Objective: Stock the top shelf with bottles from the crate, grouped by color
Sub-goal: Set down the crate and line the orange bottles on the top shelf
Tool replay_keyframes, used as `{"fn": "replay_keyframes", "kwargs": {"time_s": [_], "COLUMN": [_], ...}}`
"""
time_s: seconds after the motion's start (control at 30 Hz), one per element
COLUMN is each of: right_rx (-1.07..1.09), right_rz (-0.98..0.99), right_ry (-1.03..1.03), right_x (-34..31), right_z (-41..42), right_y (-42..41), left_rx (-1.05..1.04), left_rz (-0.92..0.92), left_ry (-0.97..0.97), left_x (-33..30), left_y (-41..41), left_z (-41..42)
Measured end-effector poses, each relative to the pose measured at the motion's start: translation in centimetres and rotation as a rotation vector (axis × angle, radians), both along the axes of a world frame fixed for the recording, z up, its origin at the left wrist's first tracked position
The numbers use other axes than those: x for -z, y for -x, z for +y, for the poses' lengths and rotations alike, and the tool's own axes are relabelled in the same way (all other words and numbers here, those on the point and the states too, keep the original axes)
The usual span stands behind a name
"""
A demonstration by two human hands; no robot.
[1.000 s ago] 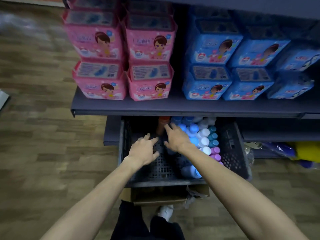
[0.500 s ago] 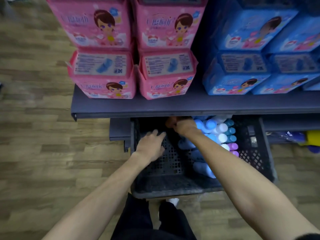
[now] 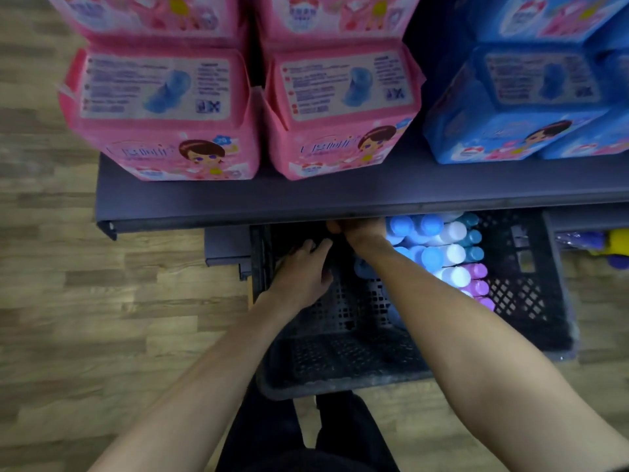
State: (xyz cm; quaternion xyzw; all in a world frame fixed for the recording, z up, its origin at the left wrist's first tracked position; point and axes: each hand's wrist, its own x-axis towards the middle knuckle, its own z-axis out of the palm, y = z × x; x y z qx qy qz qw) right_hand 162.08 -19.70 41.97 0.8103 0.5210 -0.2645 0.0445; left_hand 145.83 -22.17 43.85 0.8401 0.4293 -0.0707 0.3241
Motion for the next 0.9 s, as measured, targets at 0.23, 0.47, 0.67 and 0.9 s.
{"fn": "replay_keyframes", "kwargs": {"time_s": [0.23,0.47,0.67,0.9], "right_rx": [-0.069,-0.075,-0.11,-0.215], "right_rz": [0.028,0.141,0.235,0.327], "right_ry": [-0.092,-0.275,-0.389,-0.482], "right_x": [0.0,-3.8,-6.3,-9.8], "right_z": [-1.3,-5.2,-9.1,-13.1], "right_y": [-0.4,-0.3,-1.6,-4.6], "left_rx": [-0.015,0.006,-0.023,-0.037], "left_rz": [-0.043,0.004,0.039,0.096], "left_ry": [-0.019,-0.023,-0.079,-0.136], "left_x": [-0.7,-2.0,-3.4,-6.0], "left_y": [0.0,0.2,0.0,-1.0], "left_z": [0.1,-1.3,-2.7,-5.6]}}
